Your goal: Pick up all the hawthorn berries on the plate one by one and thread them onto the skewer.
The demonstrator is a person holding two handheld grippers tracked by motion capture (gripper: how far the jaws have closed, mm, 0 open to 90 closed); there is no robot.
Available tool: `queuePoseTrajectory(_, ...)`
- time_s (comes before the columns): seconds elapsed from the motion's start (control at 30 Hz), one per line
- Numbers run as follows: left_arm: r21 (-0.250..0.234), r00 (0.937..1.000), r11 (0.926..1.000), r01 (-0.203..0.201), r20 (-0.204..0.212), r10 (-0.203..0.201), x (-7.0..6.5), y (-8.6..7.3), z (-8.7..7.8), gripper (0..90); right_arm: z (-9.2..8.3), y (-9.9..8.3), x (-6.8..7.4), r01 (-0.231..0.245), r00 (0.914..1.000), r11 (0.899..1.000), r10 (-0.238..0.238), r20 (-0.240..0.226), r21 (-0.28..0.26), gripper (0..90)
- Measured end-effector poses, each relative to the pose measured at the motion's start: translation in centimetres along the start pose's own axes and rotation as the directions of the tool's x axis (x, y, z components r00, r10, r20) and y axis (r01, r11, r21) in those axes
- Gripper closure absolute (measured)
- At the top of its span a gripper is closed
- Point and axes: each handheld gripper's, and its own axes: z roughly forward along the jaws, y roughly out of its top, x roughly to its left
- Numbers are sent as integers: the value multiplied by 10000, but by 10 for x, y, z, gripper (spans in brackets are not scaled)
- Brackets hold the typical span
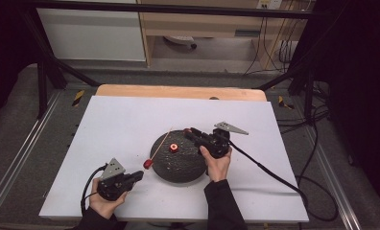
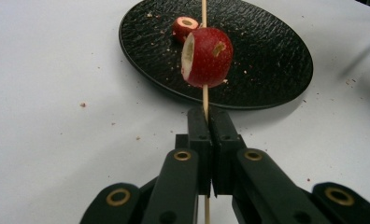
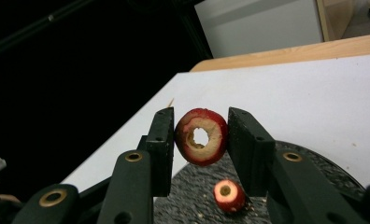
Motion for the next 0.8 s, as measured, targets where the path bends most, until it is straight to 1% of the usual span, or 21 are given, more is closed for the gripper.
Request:
queuePoseTrajectory(0.1,-32,10000,10000,-12,27,12,-1,0,0,884,0,1,0,-127,9999,9994,126,-31,-323,631)
queuePoseTrajectory(0.13,-46,10000,10000,-7,31,7,-1,0,0,883,1,1,0,-85,10000,9989,85,2,-454,631)
queuePoseTrajectory(0.2,-63,10000,10000,15,50,-15,-2,0,0,884,1,2,1,-279,9996,9978,273,-120,-599,631)
queuePoseTrajectory(0.27,-80,10000,10000,6,78,-5,-3,0,1,884,1,3,0,-287,9995,9966,276,-159,-772,631)
queuePoseTrajectory(0.3,-102,10000,9999,-6,73,7,-3,0,1,884,2,3,0,-392,9991,9957,377,-201,-835,631)
queuePoseTrajectory(0.37,-129,10000,9999,3,84,-2,-4,1,1,884,2,4,0,-428,9990,9943,411,-191,-972,631)
queuePoseTrajectory(0.47,-164,9999,9999,4,102,-2,-5,1,2,884,2,5,-1,-480,9988,9914,463,-169,-1221,632)
queuePoseTrajectory(0.5,-167,9999,9999,-3,100,5,-5,1,2,884,2,5,0,-615,9981,9896,598,-171,-1299,632)
queuePoseTrajectory(0.53,-173,9999,9999,5,103,-3,-6,1,2,883,3,6,-1,-577,9983,9887,560,-155,-1384,632)
queuePoseTrajectory(0.6,-180,10000,9998,-14,97,16,-6,1,2,883,4,6,-1,-698,9975,9852,679,-174,-1568,632)
queuePoseTrajectory(0.8,-223,9999,9997,70,128,-67,-7,1,3,884,7,6,-3,-825,9966,9770,801,-199,-1966,632)
